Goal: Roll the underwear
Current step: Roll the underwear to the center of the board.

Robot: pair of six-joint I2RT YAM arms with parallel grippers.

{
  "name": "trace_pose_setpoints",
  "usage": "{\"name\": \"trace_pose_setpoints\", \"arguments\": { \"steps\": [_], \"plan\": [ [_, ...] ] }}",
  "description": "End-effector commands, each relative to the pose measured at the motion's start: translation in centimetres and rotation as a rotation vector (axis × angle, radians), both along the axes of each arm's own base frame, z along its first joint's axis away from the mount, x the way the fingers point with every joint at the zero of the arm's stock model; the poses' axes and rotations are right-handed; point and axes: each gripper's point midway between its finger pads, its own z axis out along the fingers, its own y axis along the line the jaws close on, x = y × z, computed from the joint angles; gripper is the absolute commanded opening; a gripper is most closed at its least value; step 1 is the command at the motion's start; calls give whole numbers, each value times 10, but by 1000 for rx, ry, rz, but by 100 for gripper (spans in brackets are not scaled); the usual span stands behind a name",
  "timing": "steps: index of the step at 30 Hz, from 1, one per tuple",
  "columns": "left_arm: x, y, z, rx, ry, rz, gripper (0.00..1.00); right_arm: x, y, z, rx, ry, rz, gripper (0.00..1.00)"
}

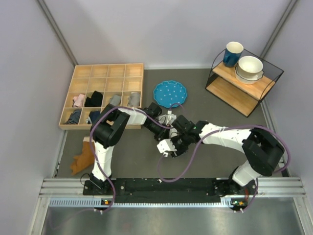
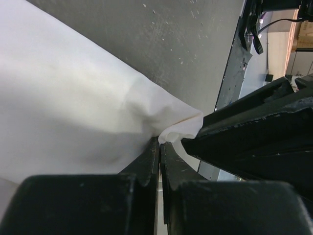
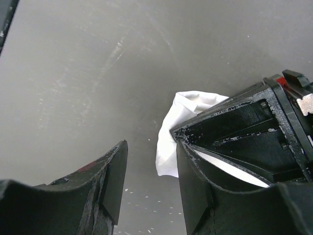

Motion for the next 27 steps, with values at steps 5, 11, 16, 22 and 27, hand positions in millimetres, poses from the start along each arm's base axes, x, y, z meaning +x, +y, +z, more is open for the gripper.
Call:
{"name": "trace_pose_setpoints", "arguments": {
  "steps": [5, 11, 16, 22, 27],
  "plan": [
    [19, 1, -5, 34, -65, 35, 14, 18, -4, -21, -65, -69, -40, 45],
    [30, 2, 17, 7, -97, 86, 31, 19, -13, -31, -108, -59, -63, 43],
    [42, 10, 39, -17, -159, 145, 37, 25, -18, -34, -117, -48, -101, 41],
    [73, 42, 61, -2, -307, 341, 39, 29, -18, -33, -109, -20, -140, 40],
    [91, 86, 86, 14, -534, 615, 39, 34, -10, -24, -80, 4, -192, 40]
  ]
}}
